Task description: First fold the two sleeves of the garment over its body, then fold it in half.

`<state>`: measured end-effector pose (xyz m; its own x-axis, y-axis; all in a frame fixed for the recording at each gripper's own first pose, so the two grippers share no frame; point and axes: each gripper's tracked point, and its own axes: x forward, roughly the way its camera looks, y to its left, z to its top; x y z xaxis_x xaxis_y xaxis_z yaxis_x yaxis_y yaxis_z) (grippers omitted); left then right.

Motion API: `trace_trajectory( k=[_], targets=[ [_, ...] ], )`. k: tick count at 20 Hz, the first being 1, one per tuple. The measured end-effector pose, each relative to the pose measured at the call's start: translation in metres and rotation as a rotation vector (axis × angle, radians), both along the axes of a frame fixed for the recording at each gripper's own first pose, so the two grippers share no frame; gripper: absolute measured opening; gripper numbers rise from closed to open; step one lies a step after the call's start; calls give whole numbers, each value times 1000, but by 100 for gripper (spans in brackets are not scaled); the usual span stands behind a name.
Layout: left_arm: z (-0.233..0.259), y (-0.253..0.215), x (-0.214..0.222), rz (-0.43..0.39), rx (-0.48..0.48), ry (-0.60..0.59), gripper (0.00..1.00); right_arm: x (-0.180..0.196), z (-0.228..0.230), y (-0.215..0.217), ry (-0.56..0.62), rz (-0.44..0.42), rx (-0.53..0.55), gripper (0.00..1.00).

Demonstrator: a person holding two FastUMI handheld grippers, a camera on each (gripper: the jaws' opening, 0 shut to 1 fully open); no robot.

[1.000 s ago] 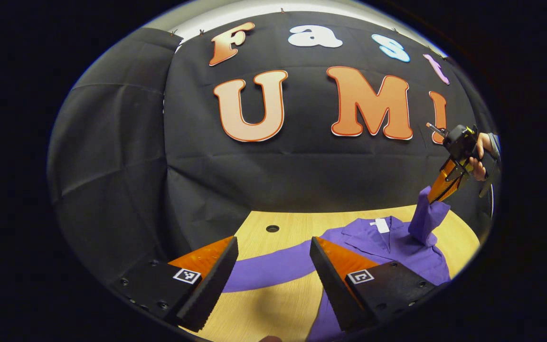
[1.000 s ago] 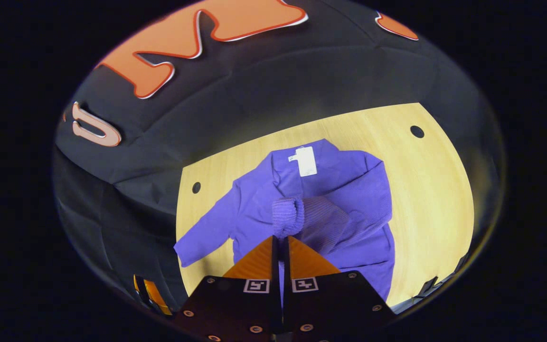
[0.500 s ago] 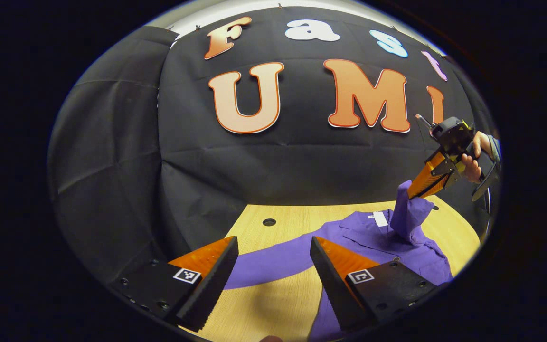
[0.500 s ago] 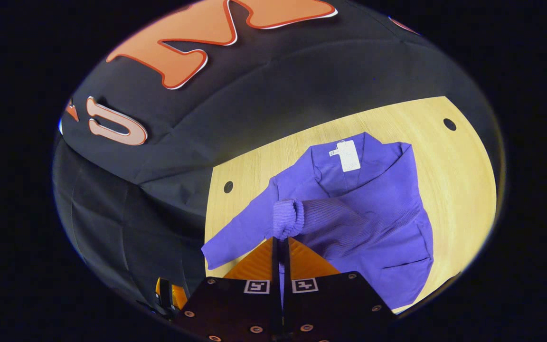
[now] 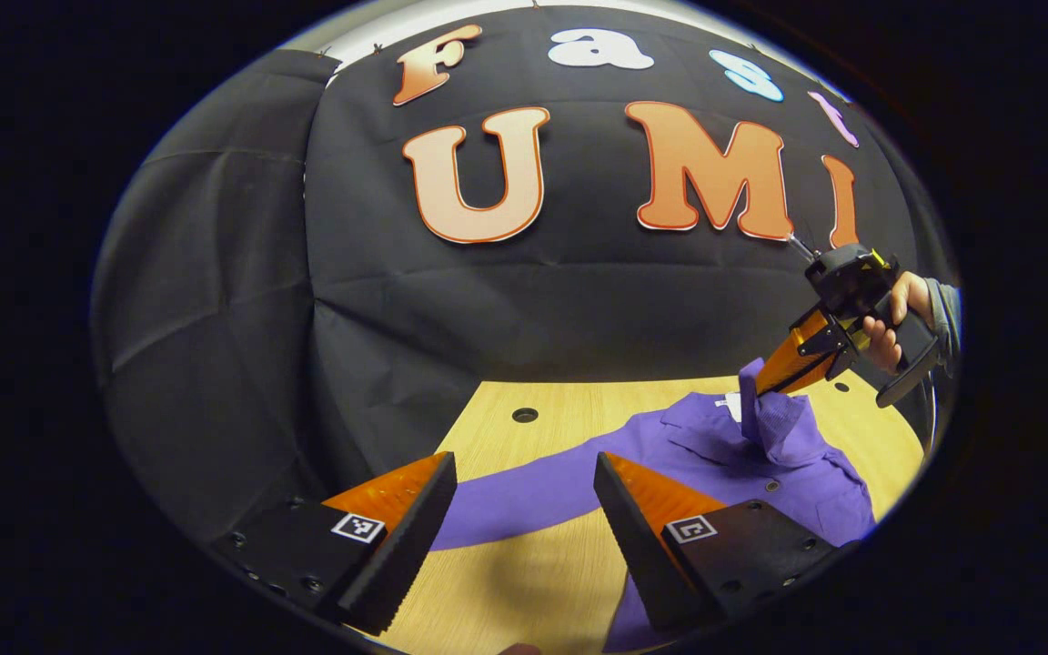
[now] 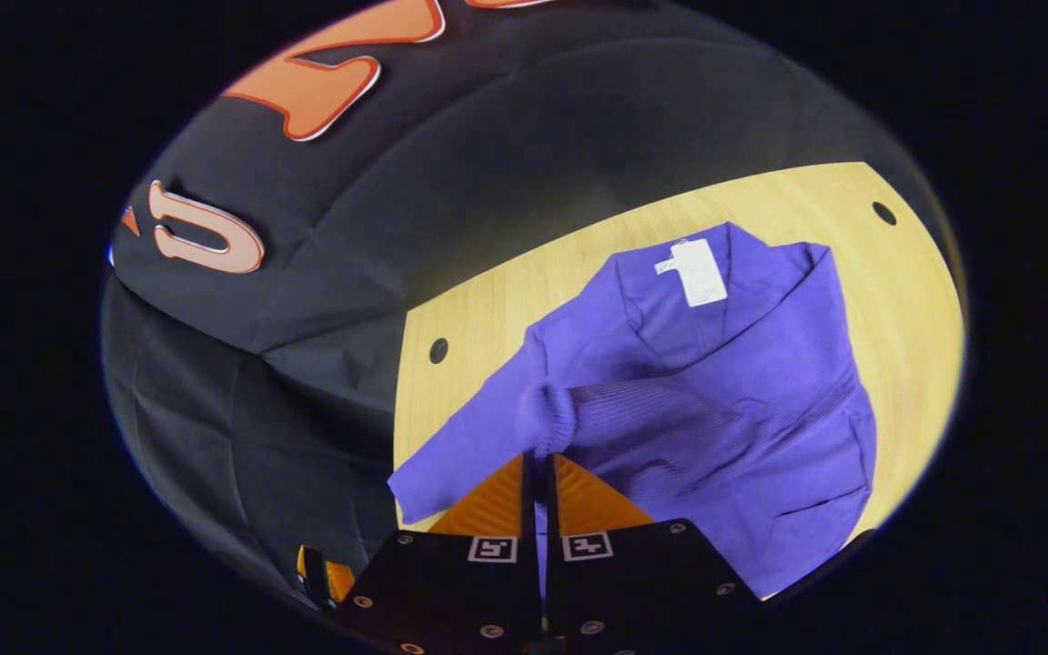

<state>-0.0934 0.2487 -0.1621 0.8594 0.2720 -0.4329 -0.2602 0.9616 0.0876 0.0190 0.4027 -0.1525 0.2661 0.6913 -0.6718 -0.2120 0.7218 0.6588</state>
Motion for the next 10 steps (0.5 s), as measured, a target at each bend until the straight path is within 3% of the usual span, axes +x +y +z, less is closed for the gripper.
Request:
trace_trajectory(
  k=[2, 7, 10],
  targets=[
    [-3, 3, 0, 6, 0, 8, 96, 0, 2, 12, 18, 0, 41, 6],
    [-5, 5, 2, 12, 11, 16, 96, 8, -1, -5, -37, 2, -3, 9],
    [-4, 3, 7, 10, 28, 26, 96, 14, 8, -30, -128, -4, -41, 20]
  ],
)
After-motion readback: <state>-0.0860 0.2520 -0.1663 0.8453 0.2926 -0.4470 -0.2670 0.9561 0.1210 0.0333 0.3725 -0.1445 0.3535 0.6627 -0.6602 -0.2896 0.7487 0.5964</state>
